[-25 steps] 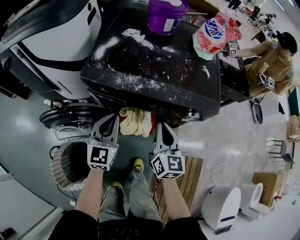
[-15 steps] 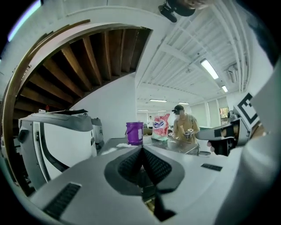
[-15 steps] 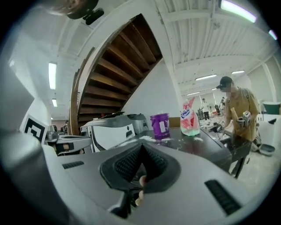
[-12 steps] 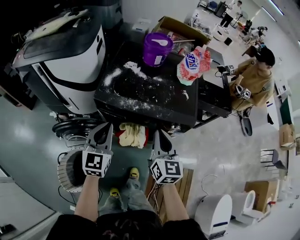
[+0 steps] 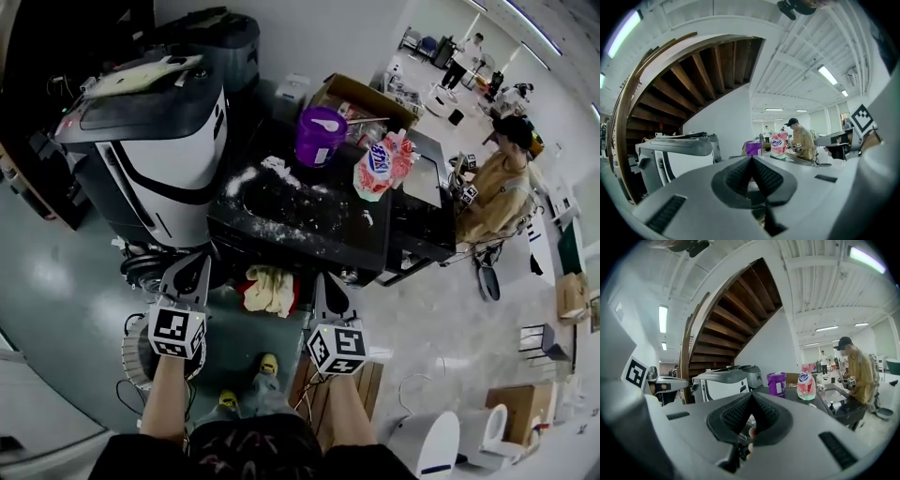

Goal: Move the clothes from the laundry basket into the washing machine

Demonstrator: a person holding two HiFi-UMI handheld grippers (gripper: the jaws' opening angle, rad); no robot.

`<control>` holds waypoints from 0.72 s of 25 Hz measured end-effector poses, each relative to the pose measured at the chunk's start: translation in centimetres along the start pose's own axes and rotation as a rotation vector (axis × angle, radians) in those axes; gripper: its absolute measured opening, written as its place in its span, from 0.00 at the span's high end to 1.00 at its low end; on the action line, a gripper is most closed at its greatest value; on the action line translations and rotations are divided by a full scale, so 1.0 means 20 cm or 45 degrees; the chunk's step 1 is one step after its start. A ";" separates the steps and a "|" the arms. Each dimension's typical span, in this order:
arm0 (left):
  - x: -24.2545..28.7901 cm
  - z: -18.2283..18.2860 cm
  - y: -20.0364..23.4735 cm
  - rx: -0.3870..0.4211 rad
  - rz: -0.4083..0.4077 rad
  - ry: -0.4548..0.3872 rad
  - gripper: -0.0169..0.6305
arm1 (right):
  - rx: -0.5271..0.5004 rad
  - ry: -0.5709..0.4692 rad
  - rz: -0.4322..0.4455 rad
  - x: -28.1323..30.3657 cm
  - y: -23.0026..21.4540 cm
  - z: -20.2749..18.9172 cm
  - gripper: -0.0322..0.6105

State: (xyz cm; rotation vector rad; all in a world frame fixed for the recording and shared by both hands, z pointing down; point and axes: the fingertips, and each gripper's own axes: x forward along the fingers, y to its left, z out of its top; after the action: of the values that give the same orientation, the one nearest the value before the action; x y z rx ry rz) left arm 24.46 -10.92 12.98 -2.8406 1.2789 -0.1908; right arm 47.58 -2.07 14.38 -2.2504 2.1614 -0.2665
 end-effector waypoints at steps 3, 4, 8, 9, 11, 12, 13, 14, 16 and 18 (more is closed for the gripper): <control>-0.05 0.10 0.05 -0.014 0.022 -0.031 0.96 | -0.003 -0.009 0.008 -0.03 0.02 0.05 0.95; -0.06 0.13 0.06 -0.012 0.029 -0.043 0.96 | -0.010 -0.012 0.011 -0.03 0.02 0.07 0.95; -0.10 0.20 0.08 0.011 0.047 -0.065 0.96 | -0.022 -0.024 0.008 -0.06 0.03 0.14 0.95; -0.11 0.21 0.09 0.004 0.048 -0.067 0.96 | -0.024 -0.029 0.003 -0.07 0.02 0.15 0.95; -0.12 0.23 0.09 -0.014 0.052 -0.073 0.96 | -0.023 -0.041 -0.007 -0.08 0.01 0.19 0.95; -0.13 0.23 0.09 -0.019 0.053 -0.076 0.96 | -0.028 -0.048 -0.012 -0.09 0.01 0.21 0.95; -0.14 0.24 0.09 -0.020 0.055 -0.078 0.96 | -0.036 -0.054 -0.018 -0.09 0.01 0.23 0.95; -0.15 0.24 0.09 -0.018 0.055 -0.079 0.96 | -0.043 -0.060 -0.025 -0.10 0.00 0.24 0.95; -0.15 0.26 0.08 -0.010 0.051 -0.084 0.96 | -0.050 -0.072 -0.037 -0.11 0.00 0.27 0.95; -0.16 0.27 0.08 -0.004 0.051 -0.093 0.96 | -0.056 -0.085 -0.043 -0.12 -0.01 0.29 0.95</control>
State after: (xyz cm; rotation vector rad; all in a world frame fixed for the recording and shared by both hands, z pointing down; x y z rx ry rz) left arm 21.80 -9.88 7.09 -2.7939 1.3212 -0.0830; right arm 48.39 -0.23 8.36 -2.2861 2.1185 -0.1435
